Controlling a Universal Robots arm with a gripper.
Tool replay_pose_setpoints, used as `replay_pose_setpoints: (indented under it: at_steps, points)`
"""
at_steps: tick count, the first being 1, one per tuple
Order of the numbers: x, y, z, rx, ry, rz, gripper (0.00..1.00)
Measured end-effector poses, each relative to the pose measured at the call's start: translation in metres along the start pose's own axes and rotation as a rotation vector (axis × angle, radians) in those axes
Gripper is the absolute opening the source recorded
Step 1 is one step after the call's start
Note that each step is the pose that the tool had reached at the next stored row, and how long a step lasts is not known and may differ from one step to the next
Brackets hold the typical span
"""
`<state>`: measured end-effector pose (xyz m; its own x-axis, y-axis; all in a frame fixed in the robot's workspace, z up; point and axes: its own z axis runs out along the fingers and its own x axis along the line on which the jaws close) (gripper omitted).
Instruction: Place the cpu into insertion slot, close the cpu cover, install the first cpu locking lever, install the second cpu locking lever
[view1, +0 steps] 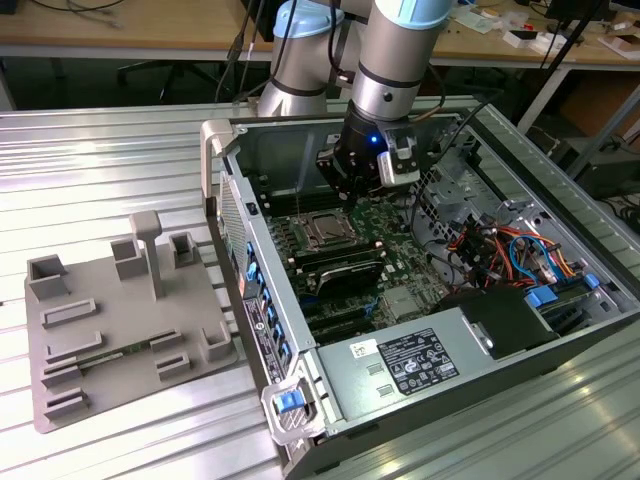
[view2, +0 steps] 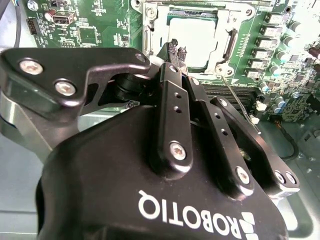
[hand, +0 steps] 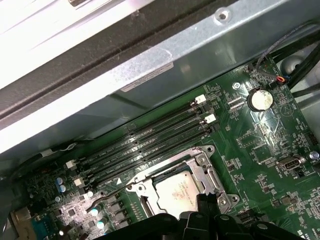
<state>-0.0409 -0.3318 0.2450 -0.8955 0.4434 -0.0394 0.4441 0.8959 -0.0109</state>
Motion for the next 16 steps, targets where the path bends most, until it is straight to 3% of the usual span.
replay_pose_setpoints:
  at_steps: [16]
  points:
    - [0.0000,0.0000,0.0000,-0.0016,-0.0004,-0.042,0.11]
